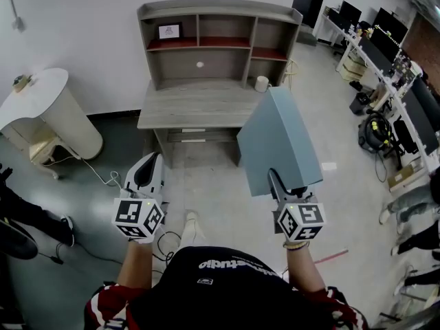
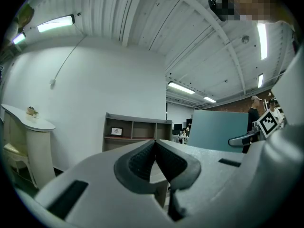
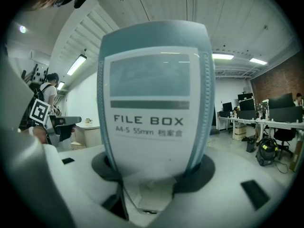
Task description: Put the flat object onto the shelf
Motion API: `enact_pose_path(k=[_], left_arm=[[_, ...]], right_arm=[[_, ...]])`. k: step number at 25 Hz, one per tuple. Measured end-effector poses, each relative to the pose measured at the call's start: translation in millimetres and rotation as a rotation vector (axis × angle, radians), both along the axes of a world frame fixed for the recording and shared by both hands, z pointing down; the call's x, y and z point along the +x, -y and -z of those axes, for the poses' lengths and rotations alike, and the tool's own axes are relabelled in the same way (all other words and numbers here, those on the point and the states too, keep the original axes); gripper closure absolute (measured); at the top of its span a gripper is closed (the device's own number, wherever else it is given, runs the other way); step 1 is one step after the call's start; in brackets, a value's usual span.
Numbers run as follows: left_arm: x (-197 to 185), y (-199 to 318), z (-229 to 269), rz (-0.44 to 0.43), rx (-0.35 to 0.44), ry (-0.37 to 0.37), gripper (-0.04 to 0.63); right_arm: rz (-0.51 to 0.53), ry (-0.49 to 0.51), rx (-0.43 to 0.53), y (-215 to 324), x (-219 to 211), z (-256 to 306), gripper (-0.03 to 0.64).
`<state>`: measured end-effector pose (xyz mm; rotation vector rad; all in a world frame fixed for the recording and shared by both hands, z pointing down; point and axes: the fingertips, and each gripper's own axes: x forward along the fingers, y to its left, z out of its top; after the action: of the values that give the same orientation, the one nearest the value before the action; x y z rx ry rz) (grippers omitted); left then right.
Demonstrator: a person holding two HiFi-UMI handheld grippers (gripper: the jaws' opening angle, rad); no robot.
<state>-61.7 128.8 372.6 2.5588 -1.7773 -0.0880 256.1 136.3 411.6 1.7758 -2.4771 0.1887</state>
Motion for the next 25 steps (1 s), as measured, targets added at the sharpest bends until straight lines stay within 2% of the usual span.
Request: enact_pose_path(k=[11,25], left_arm=[[-13,13,3,0.011,-0.013,0.000,0.589],[-35,68,4,0.014,-0.016,-0.009,0.589]], right_arm=[[0.006,-0.002,0.001,17,-9,8,0.350],[0.009,-0.001,-0.021,73,-31,5,0.348]])
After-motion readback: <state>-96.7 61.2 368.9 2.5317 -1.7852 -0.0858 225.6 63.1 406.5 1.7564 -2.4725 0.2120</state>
